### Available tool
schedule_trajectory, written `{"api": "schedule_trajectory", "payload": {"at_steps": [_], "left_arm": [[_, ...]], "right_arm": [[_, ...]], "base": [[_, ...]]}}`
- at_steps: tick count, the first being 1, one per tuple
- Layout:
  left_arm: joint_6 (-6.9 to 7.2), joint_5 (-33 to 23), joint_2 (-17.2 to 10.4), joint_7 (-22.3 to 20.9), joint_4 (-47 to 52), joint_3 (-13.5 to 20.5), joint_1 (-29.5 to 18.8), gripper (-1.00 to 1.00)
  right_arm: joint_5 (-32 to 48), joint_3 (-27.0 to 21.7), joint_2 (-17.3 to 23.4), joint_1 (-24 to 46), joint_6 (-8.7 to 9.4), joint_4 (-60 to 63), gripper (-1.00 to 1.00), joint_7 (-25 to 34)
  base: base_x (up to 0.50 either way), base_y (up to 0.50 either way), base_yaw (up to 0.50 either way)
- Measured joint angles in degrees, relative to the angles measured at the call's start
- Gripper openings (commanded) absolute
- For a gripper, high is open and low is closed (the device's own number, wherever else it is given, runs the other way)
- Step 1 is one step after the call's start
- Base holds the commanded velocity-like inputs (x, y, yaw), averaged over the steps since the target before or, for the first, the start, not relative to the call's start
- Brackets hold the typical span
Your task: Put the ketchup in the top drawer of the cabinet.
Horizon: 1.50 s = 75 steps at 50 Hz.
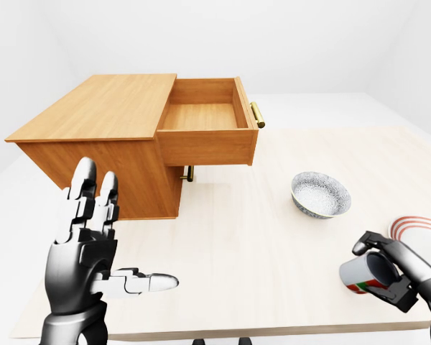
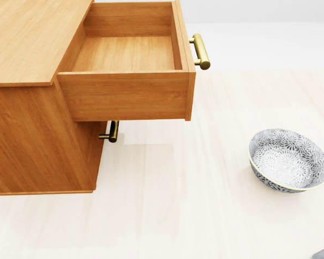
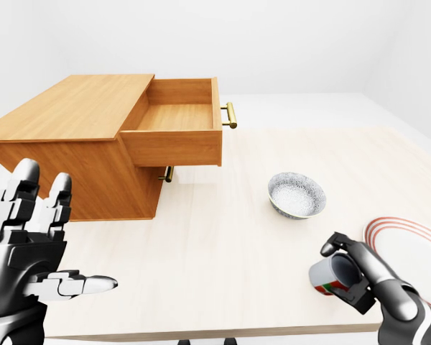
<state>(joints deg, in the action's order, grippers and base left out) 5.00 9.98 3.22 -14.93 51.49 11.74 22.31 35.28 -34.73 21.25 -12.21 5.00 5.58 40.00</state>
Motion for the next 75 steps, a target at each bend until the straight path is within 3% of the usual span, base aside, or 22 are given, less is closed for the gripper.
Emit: {"api": "schedule_trajectory", "payload": {"at_steps": [24,42,51,63,71,75], "left_arm": [[0.0,0.04,0.0,0.12,0.88,0.09,-0.14,1.0],[0.0,0.12,0.1,-0.04,1.86,0.15,0.11,1.0],[0.0,0.24,0.18,-0.2,2.17,0.36,0.08,1.0],[0.0,0.24,0.18,-0.3,1.96,0.41,-0.02,1.0],[0.0,0.25,0.17,-0.31,1.91,0.42,-0.05,1.0],[0.0,0.31,0.18,-0.28,2.03,0.44,-0.06,1.0]], "right_arm": [[2.81,5.41,-0.96,9.47,0.0,26.17,-1.0,0.0],[5.27,17.86,-3.97,16.81,0.0,45.11,-1.0,0.0],[6.93,23.09,-6.12,19.51,0.0,49.06,-1.0,0.0],[5.34,24.83,-8.71,18.36,0.0,52.31,-1.0,0.0],[4.79,25.35,-9.05,18.16,0.0,53.13,-1.0,0.0],[6.36,26.99,-7.29,22.02,0.0,52.69,-1.0,0.0]], "base": [[0.0,0.0,0.0],[0.0,0.0,0.0],[0.0,0.0,0.0],[0.0,0.0,0.0],[0.0,0.0,0.0],[0.0,0.0,0.0]]}}
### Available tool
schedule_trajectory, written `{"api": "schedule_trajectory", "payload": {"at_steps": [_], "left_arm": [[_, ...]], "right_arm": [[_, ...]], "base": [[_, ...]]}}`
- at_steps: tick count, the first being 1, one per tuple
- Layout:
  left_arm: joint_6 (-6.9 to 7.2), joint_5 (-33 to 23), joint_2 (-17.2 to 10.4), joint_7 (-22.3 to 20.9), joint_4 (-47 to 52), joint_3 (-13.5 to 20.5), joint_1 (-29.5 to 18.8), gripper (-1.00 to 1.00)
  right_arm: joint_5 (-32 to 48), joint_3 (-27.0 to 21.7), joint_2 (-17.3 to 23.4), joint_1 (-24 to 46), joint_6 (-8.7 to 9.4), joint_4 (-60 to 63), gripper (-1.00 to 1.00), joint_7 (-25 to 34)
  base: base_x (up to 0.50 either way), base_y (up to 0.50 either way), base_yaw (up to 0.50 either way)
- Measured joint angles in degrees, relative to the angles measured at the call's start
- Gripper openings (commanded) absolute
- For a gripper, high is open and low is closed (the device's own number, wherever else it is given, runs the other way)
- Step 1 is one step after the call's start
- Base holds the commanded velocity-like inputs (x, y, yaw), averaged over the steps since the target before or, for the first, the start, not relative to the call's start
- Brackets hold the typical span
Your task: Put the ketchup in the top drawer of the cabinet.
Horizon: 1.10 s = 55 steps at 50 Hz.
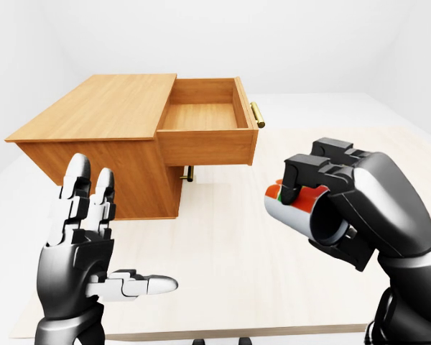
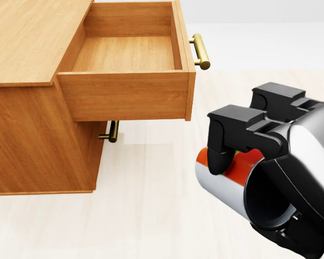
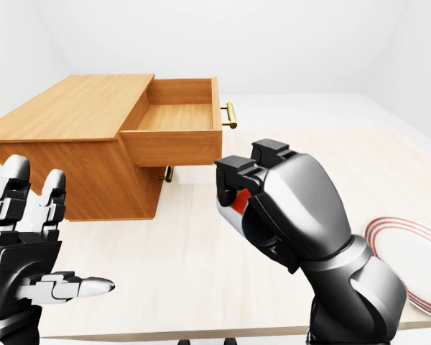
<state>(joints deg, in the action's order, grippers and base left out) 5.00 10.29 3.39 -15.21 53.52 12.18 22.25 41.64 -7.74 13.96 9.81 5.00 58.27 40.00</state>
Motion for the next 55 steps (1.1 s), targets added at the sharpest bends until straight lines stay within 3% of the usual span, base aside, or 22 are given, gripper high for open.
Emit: {"api": "schedule_trajectory", "payload": {"at_steps": [8,16,25,36,45,55], "left_arm": [[0.0,0.38,-0.05,-0.01,0.32,0.42,-0.21,1.0],[0.0,0.71,-0.06,-0.02,0.35,0.95,-0.65,1.0],[0.0,0.71,-0.07,0.02,0.06,1.05,-0.94,1.0],[0.0,0.71,-0.22,0.16,-0.22,1.01,-1.2,1.0],[0.0,0.89,-0.28,0.15,-0.25,1.19,-1.35,1.0],[0.0,0.68,-0.25,0.16,-0.42,0.92,-1.32,1.0]], "right_arm": [[6.19,3.18,4.97,16.01,0.0,-6.31,-1.0,0.0],[8.54,3.12,6.81,30.73,0.0,-17.74,-1.0,0.0],[4.69,2.44,8.47,45.89,0.0,-36.88,-1.0,0.0],[-3.26,2.78,8.66,64.46,0.0,-68.56,-1.0,-0.01],[-8.37,3.35,7.92,75.18,0.0,-90.7,-1.0,-2.2],[-11.2,3.96,7.1,81.24,0.0,-105.69,-1.0,-4.78]], "base": [[0.0,0.0,0.0],[0.0,0.0,0.0],[0.0,0.0,0.0],[0.0,0.0,0.0],[0.0,0.0,0.0],[0.0,0.0,0.0]]}}
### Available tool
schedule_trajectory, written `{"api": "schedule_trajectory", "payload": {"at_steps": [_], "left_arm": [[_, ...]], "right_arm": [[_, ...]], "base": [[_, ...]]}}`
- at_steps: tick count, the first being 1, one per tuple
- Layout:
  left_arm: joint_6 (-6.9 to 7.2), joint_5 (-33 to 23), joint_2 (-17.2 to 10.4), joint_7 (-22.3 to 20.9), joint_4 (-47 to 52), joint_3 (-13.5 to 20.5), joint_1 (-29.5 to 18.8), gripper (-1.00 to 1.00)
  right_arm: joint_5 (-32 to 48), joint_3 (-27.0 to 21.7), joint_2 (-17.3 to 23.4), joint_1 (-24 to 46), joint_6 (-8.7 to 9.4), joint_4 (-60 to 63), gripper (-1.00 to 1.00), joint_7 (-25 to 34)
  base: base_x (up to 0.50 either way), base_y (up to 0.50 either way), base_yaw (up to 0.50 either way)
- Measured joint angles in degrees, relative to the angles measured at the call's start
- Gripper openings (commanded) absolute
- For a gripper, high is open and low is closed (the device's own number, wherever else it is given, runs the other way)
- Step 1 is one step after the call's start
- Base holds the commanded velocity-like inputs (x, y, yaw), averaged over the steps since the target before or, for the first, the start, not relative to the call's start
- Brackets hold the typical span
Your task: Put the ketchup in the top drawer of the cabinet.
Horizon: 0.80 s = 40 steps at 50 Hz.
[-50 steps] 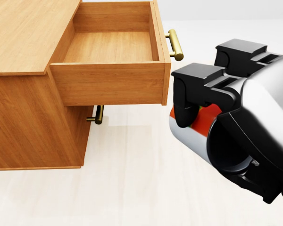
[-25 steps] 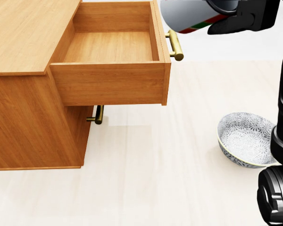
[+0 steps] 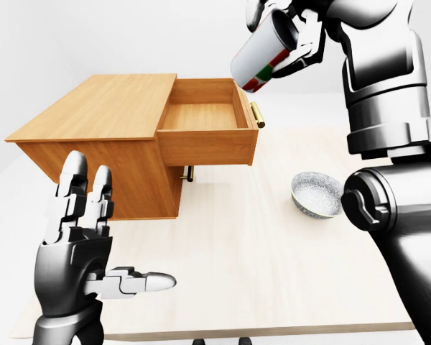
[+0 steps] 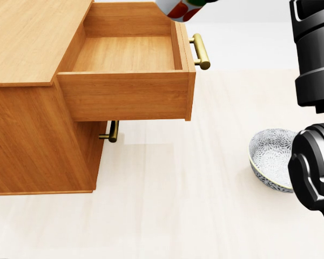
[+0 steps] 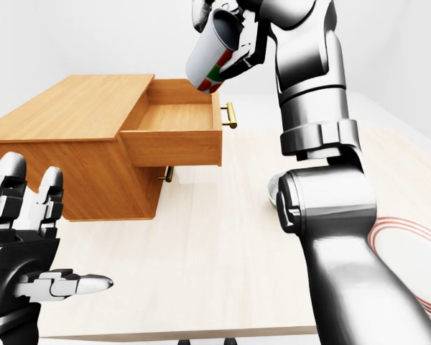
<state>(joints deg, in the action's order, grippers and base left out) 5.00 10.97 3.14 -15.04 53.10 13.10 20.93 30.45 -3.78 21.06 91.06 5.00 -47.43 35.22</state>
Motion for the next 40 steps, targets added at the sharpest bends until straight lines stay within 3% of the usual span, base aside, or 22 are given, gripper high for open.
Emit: {"api": "schedule_trajectory", "payload": {"at_steps": [16,40], "left_arm": [[0.0,-0.09,-0.09,0.04,0.14,-0.35,0.2,1.0],[0.0,0.28,-0.02,-0.09,0.74,0.07,0.12,1.0]], "right_arm": [[-1.54,0.32,-1.35,2.29,0.0,-10.71,-1.0,-2.67],[0.74,0.8,-2.83,2.46,0.0,-15.28,-1.0,-7.19]], "base": [[0.0,0.0,0.0],[0.0,0.0,0.0]]}}
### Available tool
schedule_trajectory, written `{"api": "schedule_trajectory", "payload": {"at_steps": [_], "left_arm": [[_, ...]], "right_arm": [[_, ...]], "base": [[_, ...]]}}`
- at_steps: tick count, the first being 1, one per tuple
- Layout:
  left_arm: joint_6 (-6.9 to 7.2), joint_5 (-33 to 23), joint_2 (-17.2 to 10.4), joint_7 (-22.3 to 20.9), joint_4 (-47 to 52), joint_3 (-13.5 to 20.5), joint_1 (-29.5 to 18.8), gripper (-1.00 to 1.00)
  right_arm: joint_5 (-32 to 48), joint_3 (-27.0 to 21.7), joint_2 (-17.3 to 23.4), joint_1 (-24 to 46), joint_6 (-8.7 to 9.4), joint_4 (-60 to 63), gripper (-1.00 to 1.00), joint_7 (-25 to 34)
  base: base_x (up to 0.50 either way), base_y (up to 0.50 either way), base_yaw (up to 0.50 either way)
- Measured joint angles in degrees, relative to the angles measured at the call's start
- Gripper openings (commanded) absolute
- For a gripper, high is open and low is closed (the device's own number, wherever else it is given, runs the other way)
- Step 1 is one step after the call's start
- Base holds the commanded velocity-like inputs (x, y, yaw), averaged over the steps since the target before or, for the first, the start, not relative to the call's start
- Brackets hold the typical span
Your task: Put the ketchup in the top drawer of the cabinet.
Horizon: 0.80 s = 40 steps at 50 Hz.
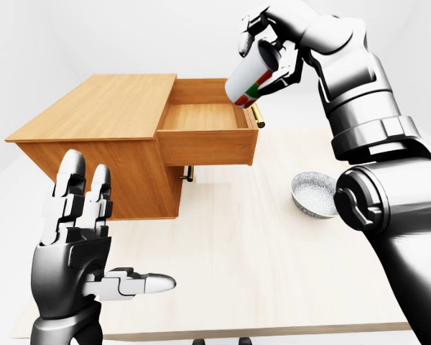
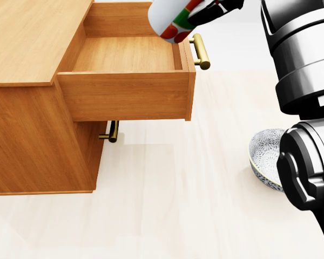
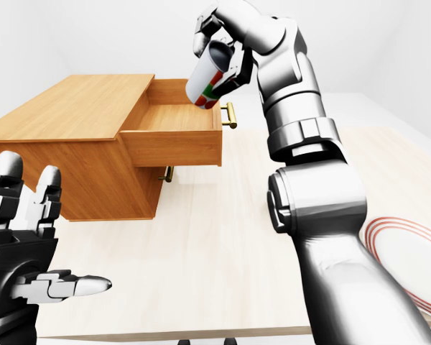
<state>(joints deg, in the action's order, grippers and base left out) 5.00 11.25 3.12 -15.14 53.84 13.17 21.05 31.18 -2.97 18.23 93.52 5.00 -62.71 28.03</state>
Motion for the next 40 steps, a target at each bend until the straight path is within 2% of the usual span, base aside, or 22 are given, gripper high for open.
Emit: {"api": "schedule_trajectory", "payload": {"at_steps": [40], "left_arm": [[0.0,0.93,0.18,-0.46,1.09,1.15,-0.09,1.0]], "right_arm": [[1.63,-0.02,-3.94,-3.19,0.0,-1.87,-1.0,-4.47]], "base": [[0.0,0.0,0.0]]}}
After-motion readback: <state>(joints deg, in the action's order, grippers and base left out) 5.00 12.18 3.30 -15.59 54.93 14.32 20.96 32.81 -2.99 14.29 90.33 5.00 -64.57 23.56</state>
